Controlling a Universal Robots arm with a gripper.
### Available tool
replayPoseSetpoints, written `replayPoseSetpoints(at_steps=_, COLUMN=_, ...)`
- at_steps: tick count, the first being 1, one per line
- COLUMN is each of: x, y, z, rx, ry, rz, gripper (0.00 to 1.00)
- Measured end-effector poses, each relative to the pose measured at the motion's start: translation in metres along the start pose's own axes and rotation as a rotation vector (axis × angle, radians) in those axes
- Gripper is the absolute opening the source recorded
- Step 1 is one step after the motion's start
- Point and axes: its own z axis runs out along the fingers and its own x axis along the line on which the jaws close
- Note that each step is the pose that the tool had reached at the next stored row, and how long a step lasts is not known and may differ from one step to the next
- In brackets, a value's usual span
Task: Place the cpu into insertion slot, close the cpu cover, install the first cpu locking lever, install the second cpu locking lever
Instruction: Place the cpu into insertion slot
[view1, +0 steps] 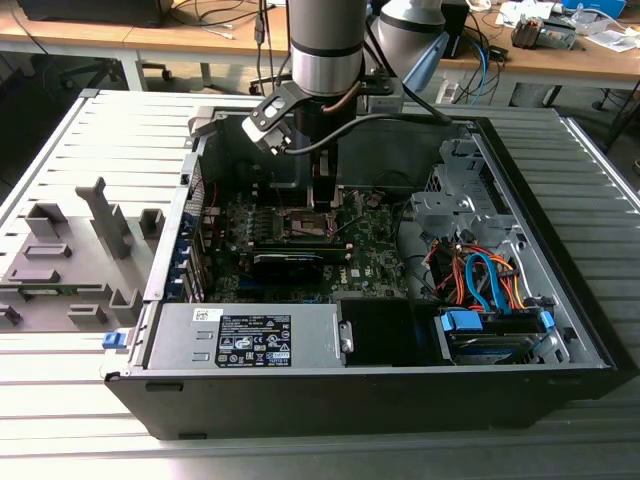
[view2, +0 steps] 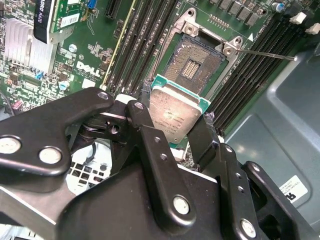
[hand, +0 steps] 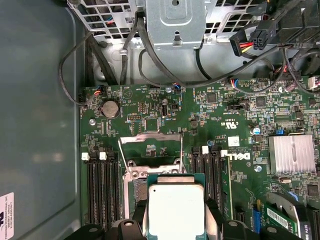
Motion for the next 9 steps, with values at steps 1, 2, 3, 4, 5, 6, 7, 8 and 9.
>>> replayPoseSetpoints(at_steps=1, x=0.0000, y=0.0000, z=0.0002, rx=0.0000, ry=0.0000, rz=0.000, gripper=0.54)
replayPoseSetpoints(at_steps=2, x=0.0000, y=0.0000, z=0.0003, rx=0.0000, ry=0.0000, rz=0.000, gripper=0.54)
replayPoseSetpoints(at_steps=3, x=0.0000, y=0.0000, z=0.0005, rx=0.0000, ry=0.0000, rz=0.000, gripper=0.54)
replayPoseSetpoints(at_steps=4, x=0.0000, y=0.0000, z=0.0007, rx=0.0000, ry=0.0000, rz=0.000, gripper=0.54)
replayPoseSetpoints(at_steps=5, x=0.0000, y=0.0000, z=0.0010, rx=0.0000, ry=0.0000, rz=0.000, gripper=0.54)
replayPoseSetpoints(at_steps=6, x=0.0000, y=-0.0001, z=0.0014, rx=0.0000, ry=0.0000, rz=0.000, gripper=0.54)
replayPoseSetpoints(at_steps=7, x=0.0000, y=-0.0001, z=0.0016, rx=0.0000, ry=0.0000, rz=0.000, gripper=0.54)
replayPoseSetpoints(at_steps=8, x=0.0000, y=-0.0001, z=0.0017, rx=0.0000, ry=-0.0001, rz=0.000, gripper=0.54)
replayPoseSetpoints(at_steps=9, x=0.0000, y=-0.0001, z=0.0019, rx=0.0000, ry=0.0000, rz=0.000, gripper=0.54)
